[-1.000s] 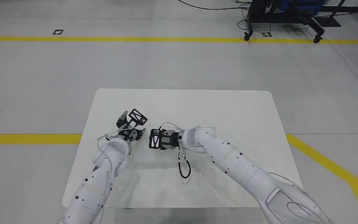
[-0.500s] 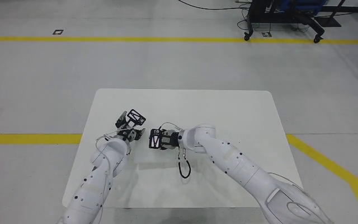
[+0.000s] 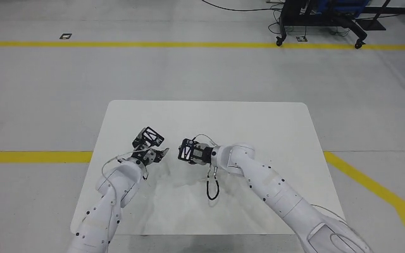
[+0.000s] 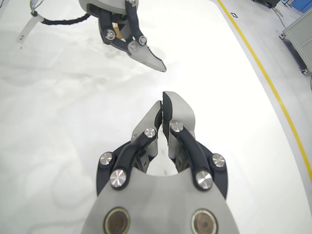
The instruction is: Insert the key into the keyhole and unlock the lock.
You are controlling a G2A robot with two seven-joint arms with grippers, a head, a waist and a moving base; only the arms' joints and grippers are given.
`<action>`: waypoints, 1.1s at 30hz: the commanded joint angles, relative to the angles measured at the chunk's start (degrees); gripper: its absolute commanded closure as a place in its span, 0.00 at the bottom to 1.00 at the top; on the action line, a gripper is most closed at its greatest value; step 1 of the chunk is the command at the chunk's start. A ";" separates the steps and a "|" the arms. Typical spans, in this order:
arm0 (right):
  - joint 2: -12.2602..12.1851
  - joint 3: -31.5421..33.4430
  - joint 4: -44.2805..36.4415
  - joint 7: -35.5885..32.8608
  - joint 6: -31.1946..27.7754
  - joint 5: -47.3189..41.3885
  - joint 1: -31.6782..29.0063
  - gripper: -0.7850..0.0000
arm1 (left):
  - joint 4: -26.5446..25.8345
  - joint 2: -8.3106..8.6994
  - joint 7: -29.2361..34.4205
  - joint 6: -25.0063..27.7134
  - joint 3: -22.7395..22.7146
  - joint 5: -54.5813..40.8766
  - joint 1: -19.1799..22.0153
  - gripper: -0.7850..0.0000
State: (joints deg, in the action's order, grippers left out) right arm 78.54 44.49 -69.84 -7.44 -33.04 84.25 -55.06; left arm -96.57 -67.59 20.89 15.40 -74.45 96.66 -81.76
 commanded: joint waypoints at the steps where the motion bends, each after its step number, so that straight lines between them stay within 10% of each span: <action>1: -0.11 0.24 -0.51 0.07 0.38 0.38 -0.36 1.00 | -0.20 0.09 0.29 0.42 0.42 2.09 -0.36 0.00; 28: -3.47 7.63 -10.65 17.68 -1.50 2.55 -11.02 1.00 | -5.58 0.19 -8.60 3.27 -6.60 -16.24 -3.48 0.00; 33: -3.61 9.93 -9.36 22.64 -6.07 -5.66 -11.19 1.00 | 0.17 -0.03 -12.70 9.32 -9.71 -35.06 -2.02 0.00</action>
State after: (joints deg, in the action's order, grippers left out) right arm 75.04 53.47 -79.84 13.08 -36.30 82.76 -66.37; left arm -98.12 -67.63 7.95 22.27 -83.32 68.50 -84.62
